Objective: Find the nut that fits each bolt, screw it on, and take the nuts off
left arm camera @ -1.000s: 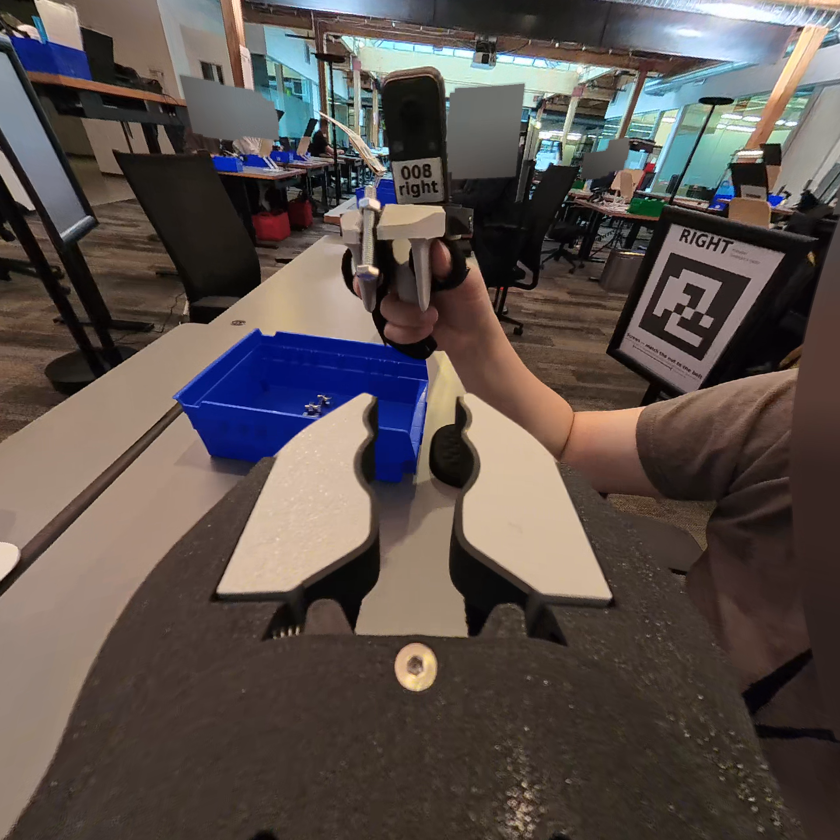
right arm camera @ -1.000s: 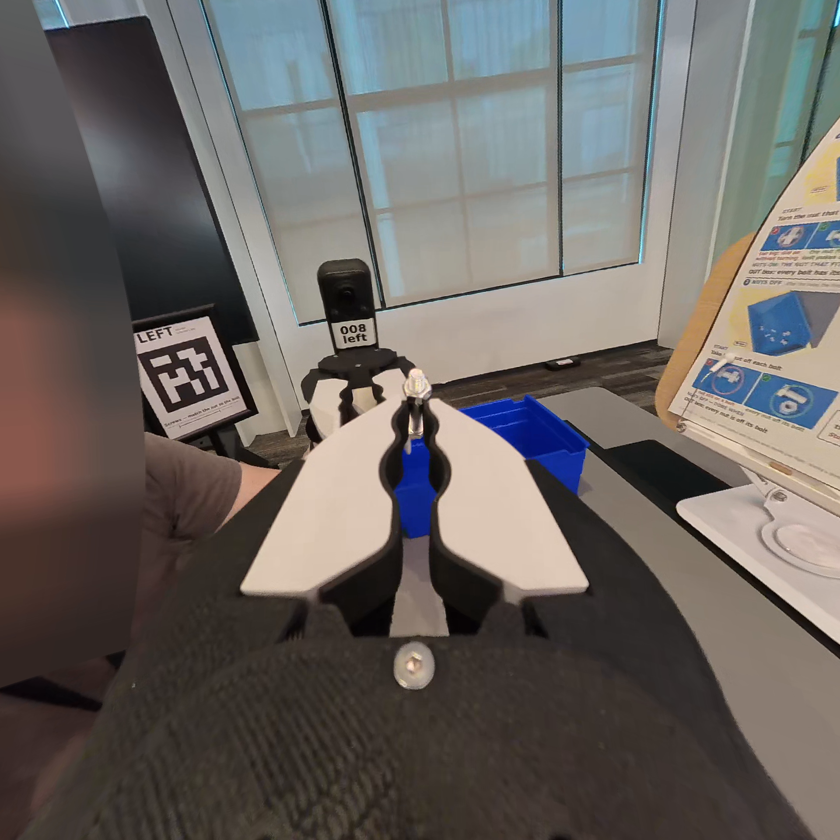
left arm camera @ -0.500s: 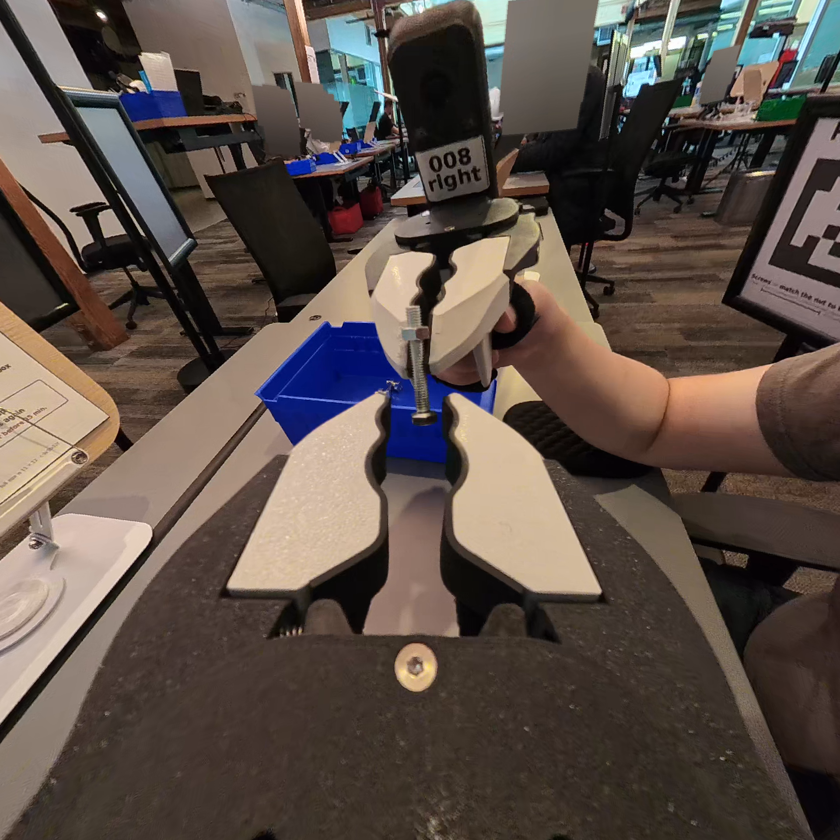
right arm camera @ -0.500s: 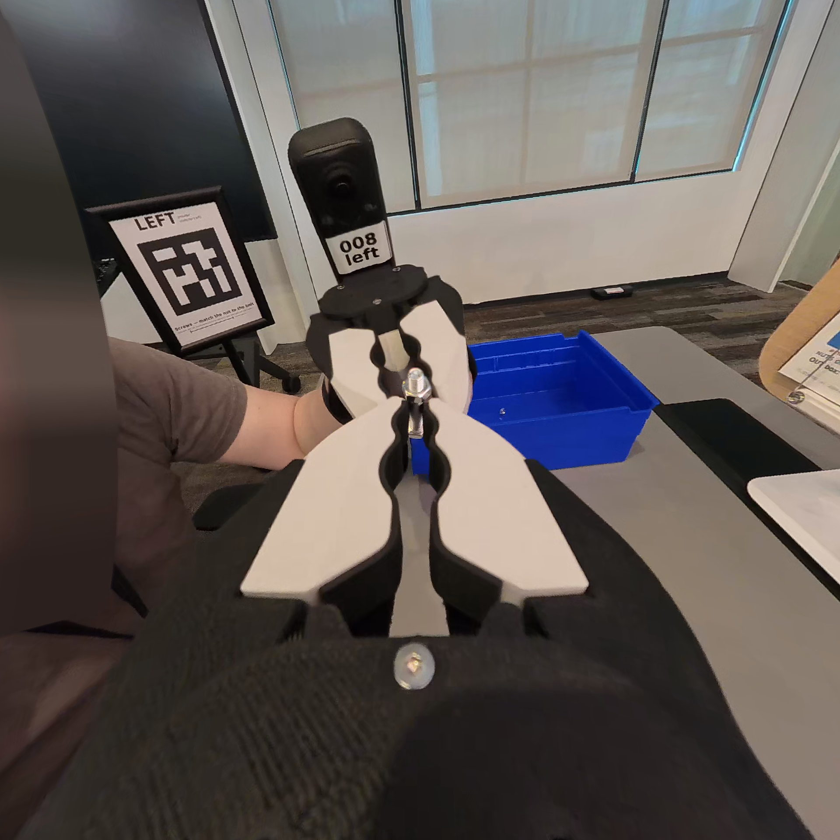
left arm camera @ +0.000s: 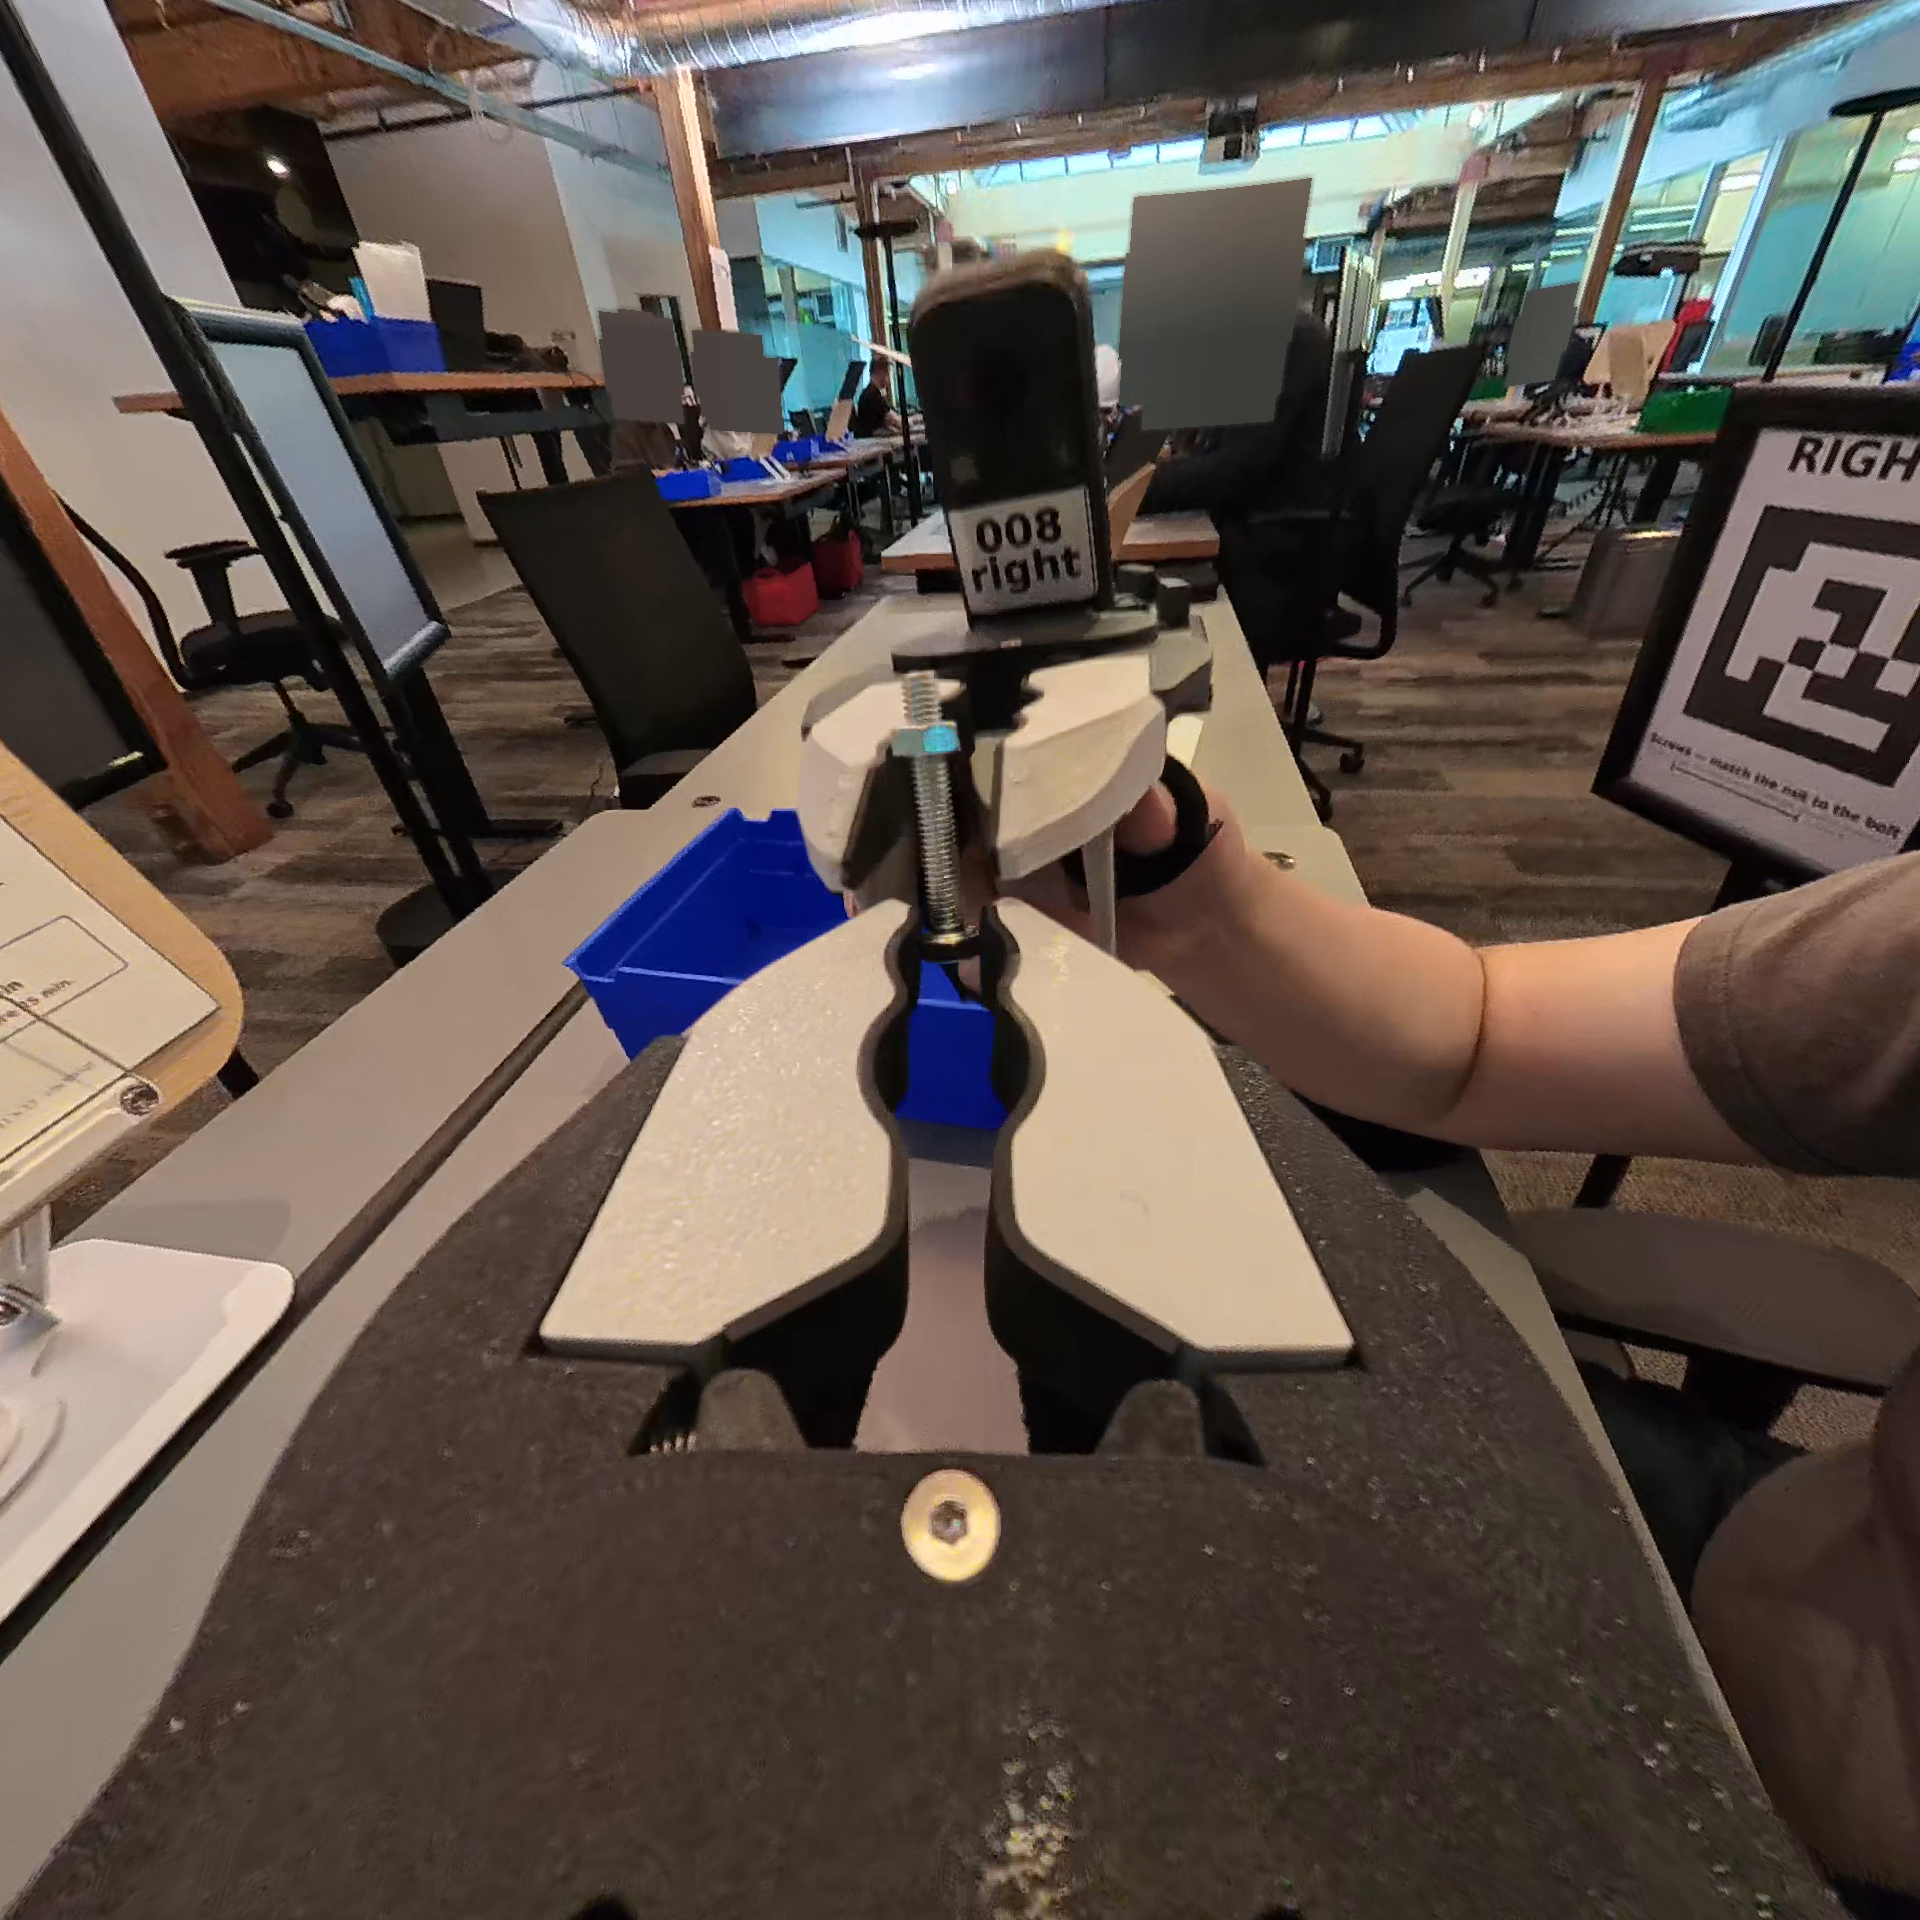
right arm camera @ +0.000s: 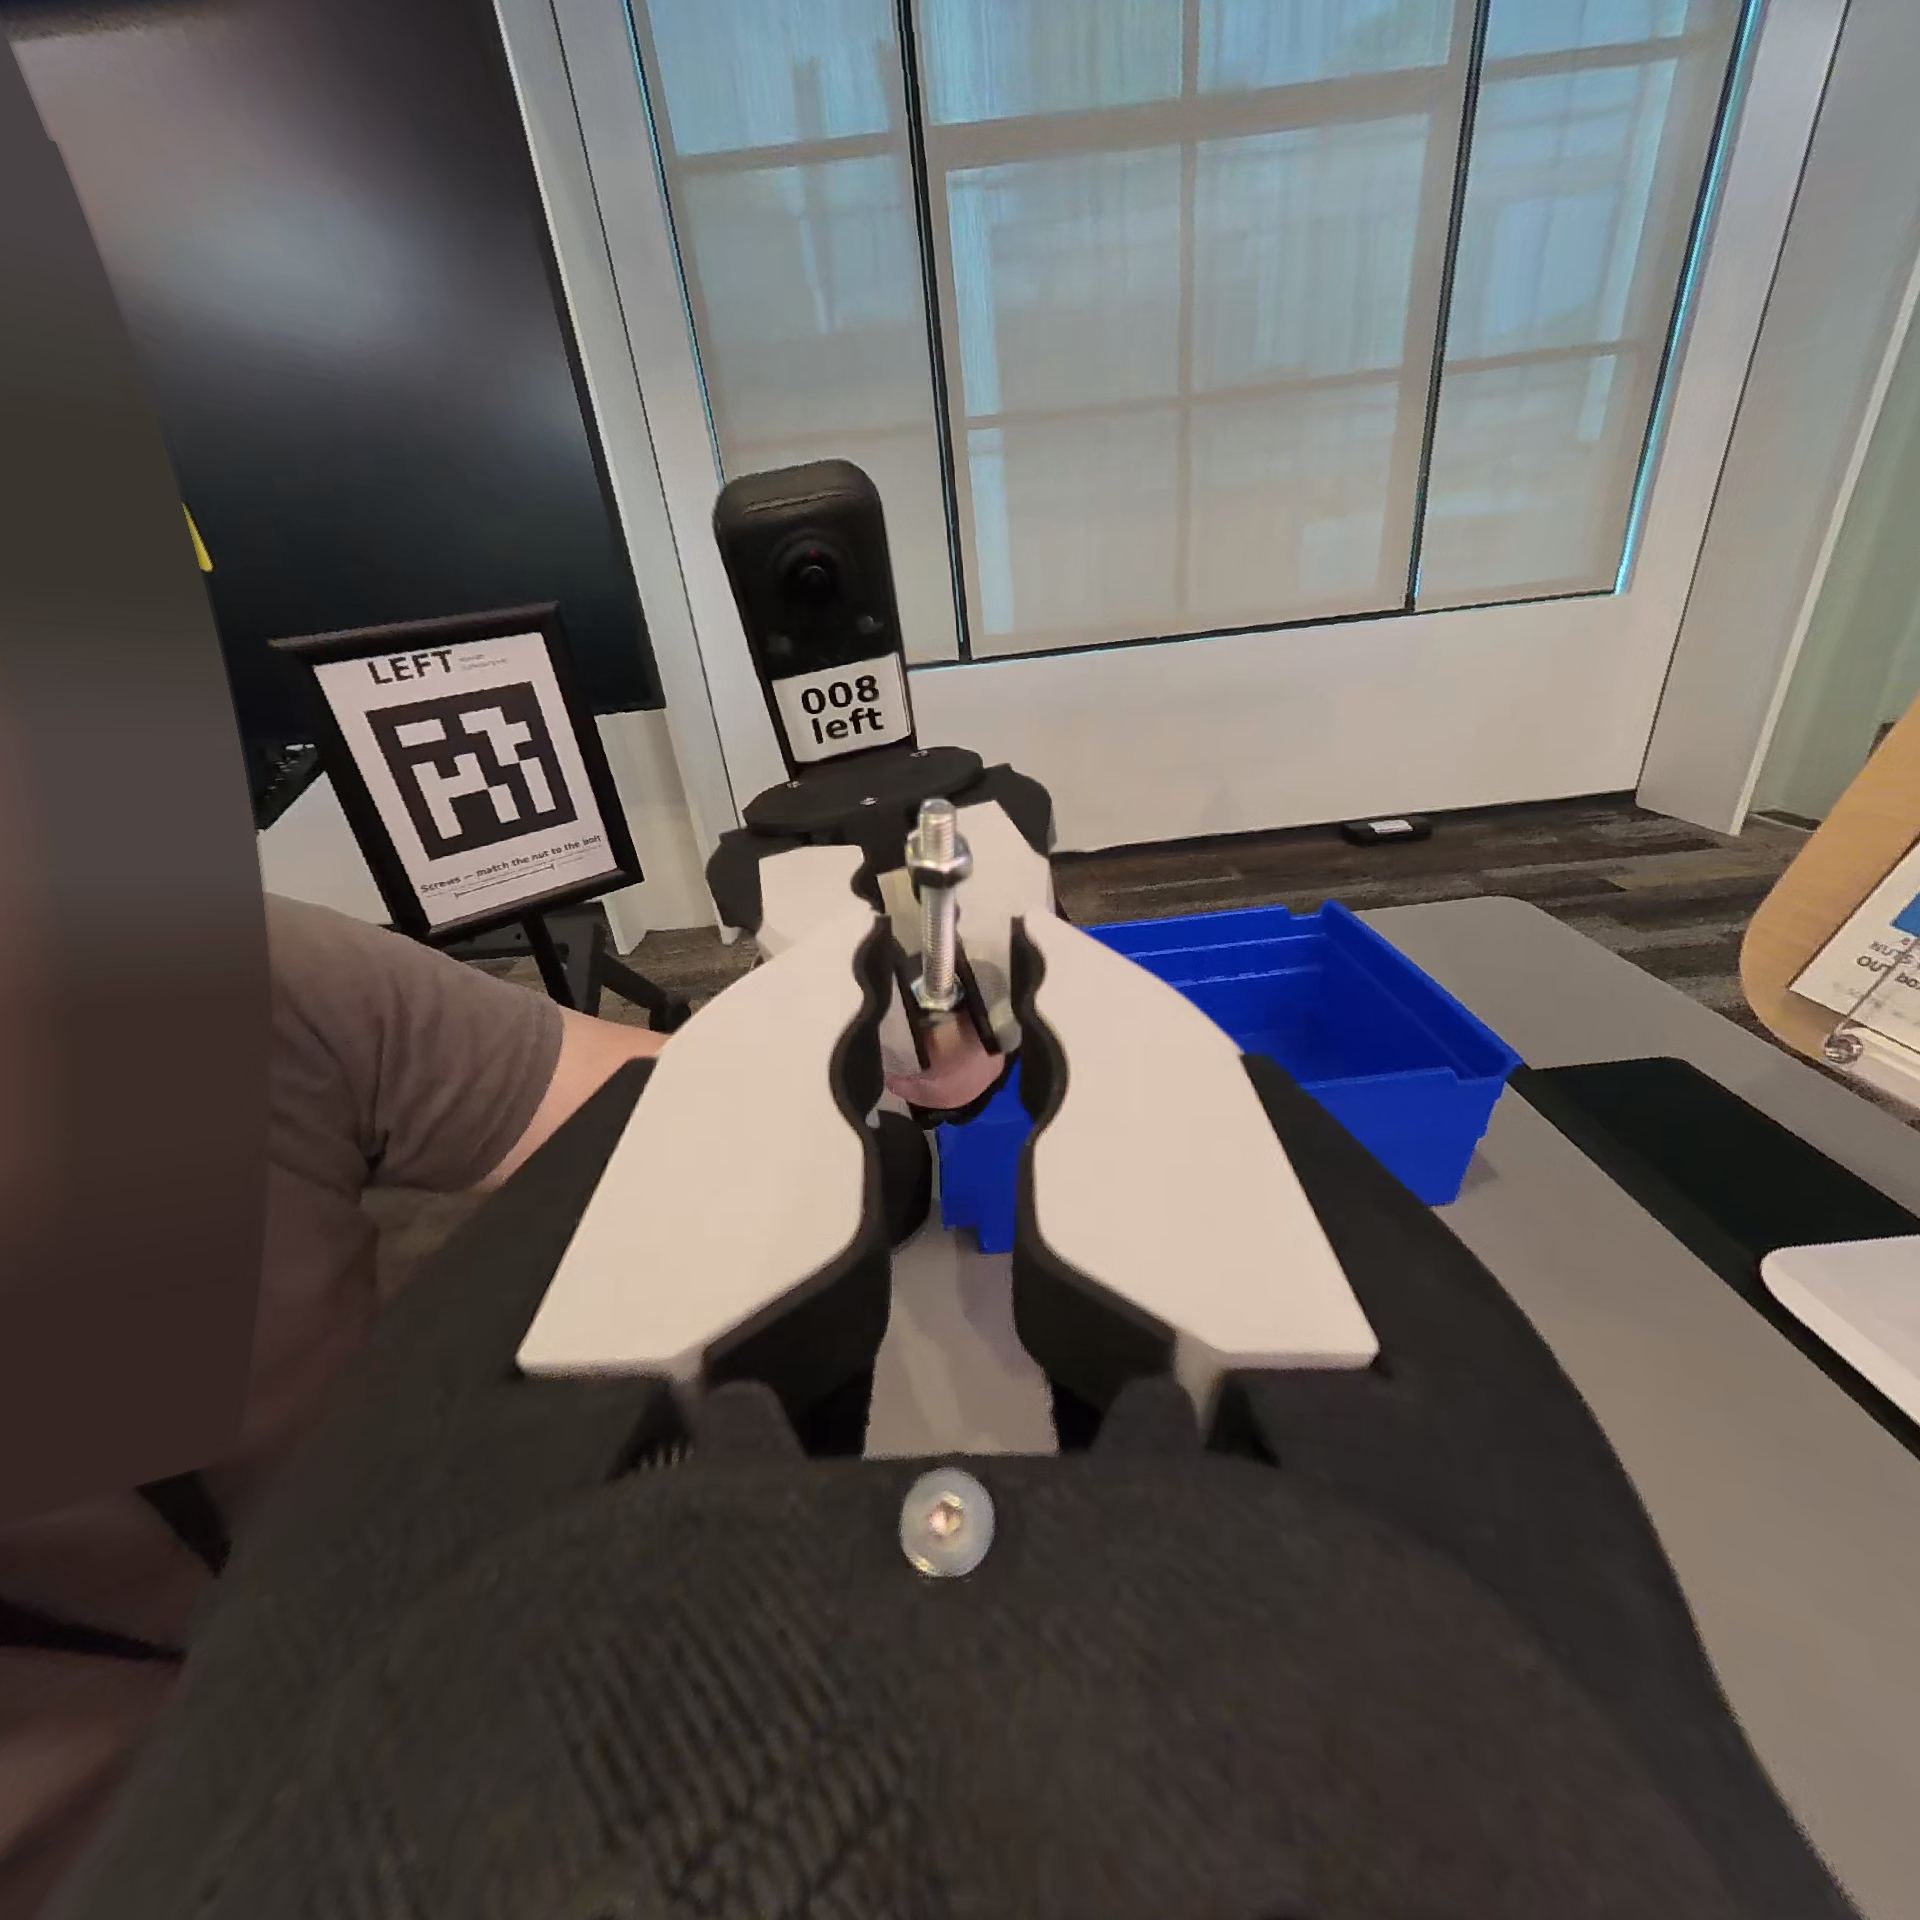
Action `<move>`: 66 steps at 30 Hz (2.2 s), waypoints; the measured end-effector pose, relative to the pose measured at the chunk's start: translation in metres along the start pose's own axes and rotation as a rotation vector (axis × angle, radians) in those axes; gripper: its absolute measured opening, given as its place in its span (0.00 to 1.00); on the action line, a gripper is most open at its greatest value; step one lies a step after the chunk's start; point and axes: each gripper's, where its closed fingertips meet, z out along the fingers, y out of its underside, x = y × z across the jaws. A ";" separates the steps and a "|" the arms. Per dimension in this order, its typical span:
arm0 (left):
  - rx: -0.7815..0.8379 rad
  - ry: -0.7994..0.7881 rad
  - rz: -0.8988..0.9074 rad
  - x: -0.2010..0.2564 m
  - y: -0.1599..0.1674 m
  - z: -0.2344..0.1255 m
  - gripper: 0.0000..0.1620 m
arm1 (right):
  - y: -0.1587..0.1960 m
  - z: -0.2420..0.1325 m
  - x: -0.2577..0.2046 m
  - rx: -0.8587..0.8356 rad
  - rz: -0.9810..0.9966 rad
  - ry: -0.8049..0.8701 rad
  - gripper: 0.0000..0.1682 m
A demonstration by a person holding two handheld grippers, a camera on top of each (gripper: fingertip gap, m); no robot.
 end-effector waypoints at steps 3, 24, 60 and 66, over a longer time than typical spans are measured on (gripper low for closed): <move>0.024 -0.004 0.001 0.000 -0.005 -0.003 0.06 | -0.003 0.001 0.001 0.051 0.011 -0.013 0.13; 0.025 -0.016 -0.041 -0.005 -0.002 0.000 0.23 | -0.010 -0.003 0.004 0.128 0.081 -0.051 0.04; -0.247 -0.058 -0.032 -0.011 0.029 -0.003 0.33 | 0.243 -0.293 0.181 -1.181 0.757 1.038 0.04; -0.241 -0.075 -0.037 -0.016 0.026 -0.007 0.34 | 0.235 -0.291 0.181 -1.148 0.753 1.030 0.08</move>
